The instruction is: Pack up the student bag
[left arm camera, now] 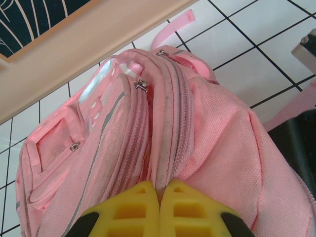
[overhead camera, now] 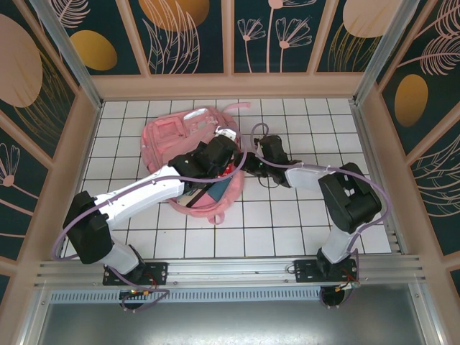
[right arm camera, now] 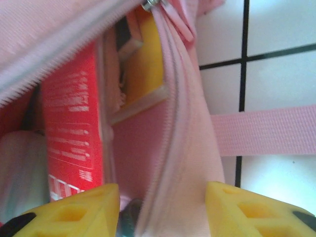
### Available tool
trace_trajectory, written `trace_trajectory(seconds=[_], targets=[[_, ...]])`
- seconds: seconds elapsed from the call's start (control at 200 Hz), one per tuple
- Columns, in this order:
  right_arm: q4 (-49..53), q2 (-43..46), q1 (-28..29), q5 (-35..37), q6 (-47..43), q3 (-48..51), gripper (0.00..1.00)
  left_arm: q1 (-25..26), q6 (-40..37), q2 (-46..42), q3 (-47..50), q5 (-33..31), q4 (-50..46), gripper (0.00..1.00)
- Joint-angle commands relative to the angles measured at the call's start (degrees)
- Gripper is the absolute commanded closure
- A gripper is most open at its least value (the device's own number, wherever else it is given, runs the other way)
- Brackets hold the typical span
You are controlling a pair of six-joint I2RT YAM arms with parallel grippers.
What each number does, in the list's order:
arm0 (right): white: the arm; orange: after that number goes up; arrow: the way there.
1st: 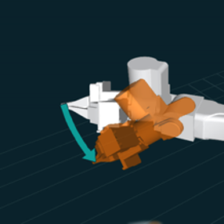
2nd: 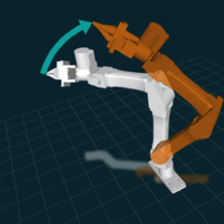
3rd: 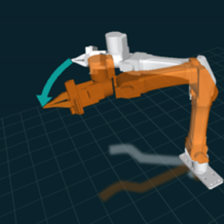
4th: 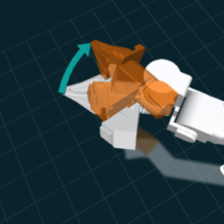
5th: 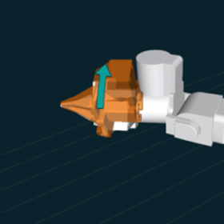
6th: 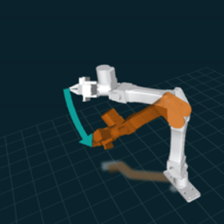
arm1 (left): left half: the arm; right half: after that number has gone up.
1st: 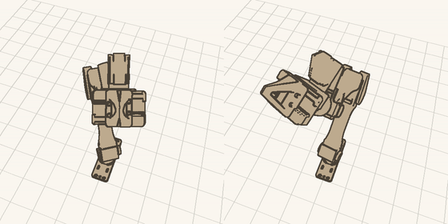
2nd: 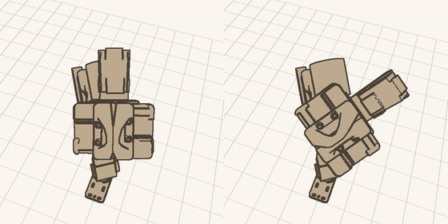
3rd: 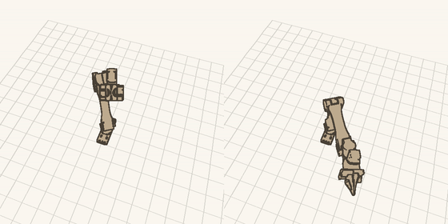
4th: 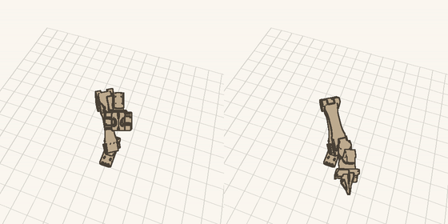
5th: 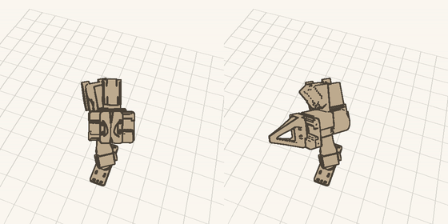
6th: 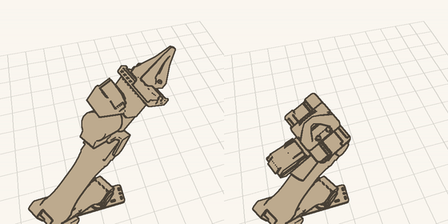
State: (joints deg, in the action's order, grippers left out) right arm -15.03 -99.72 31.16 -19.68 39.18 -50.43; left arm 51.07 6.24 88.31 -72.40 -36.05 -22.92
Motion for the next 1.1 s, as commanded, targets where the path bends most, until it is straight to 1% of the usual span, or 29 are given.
trace_trajectory(seconds=[0.0, 0.085, 0.14, 0.18, 0.215, 0.225, 0.23, 0.295, 0.47, 0.495, 0.646, 0.791, 0.831, 0.956, 1.091], targets=[[1.6, 0.2, 2.0, 3.4, 0.8, 2.4, 0.59, 0.2, 1.1, -2.3, 0.2, -1.5, 3.4, 1.0], [1.8, 1.5, 2.4, 4.3, 1.1, 3.8, 0.66, 0.2, 1.0, -2.5, 0.3, -1.6, 3.4, 1.0], [1.8, 2.0, 2.5, 4.2, 1.1, 4.3, 0.69, 0.2, 0.9, -2.5, 0.2, -1.5, 3.4, 1.0], [1.9, 2.0, 2.5, 3.9, 0.9, 4.2, 0.81, 0.2, 1.0, -2.5, 0.2, -1.4, 3.5, 1.0], [2.0, 2.1, 2.5, 3.7, 0.6, 4.0, 0.94, 0.2, 1.0, -2.5, 0.1, -1.4, 3.5, 1.0], [2.1, 2.2, 2.6, 3.6, 0.5, 3.9, 0.99, 0.2, 1.0, -2.4, 0.0, -1.3, 3.5, 1.0], [2.1, 2.2, 2.6, 3.7, 0.5, 3.8, 1.0, 0.2, 1.0, -2.4, 0.0, -1.3, 3.5, 1.0], [3.3, 3.8, 2.3, 4.7, 0.1, 3.4, 1.0, 0.2, 0.9, -2.3, -0.3, -1.0, 3.4, 1.0], [8.7, 12.4, 0.5, 8.1, -3.1, 2.0, 1.0, 0.2, 0.3, -0.9, -3.0, 0.7, 2.8, 1.0], [9.3, 13.4, -1.7, 7.9, -3.6, 1.8, 1.0, 0.2, 0.2, -0.4, -3.7, 1.5, 2.8, 1.0], [12.0, 17.6, -9.1, 5.6, -5.2, 2.3, 1.0, 0.4, 0.5, 4.6, -10.0, 8.2, 2.5, 1.0], [14.3, 22.9, -15.6, 6.2, -6.2, 5.0, 1.0, 1.5, 0.4, 9.6, -17.1, 13.6, 2.9, 1.0], [14.7, 24.4, -17.4, 6.1, -6.2, 6.2, 1.0, 2.2, -0.1, 12.9, -19.4, 15.1, 2.8, 1.0], [15.2, 28.9, -22.5, 5.1, -6.0, 10.0, 1.0, 4.5, -1.7, 20.5, -27.7, 16.2, 1.3, 1.0], [16.2, 32.2, -24.5, 4.1, -6.1, 13.3, 1.0, 5.4, -1.9, 26.9, -35.6, 16.8, 0.0, 1.0]])
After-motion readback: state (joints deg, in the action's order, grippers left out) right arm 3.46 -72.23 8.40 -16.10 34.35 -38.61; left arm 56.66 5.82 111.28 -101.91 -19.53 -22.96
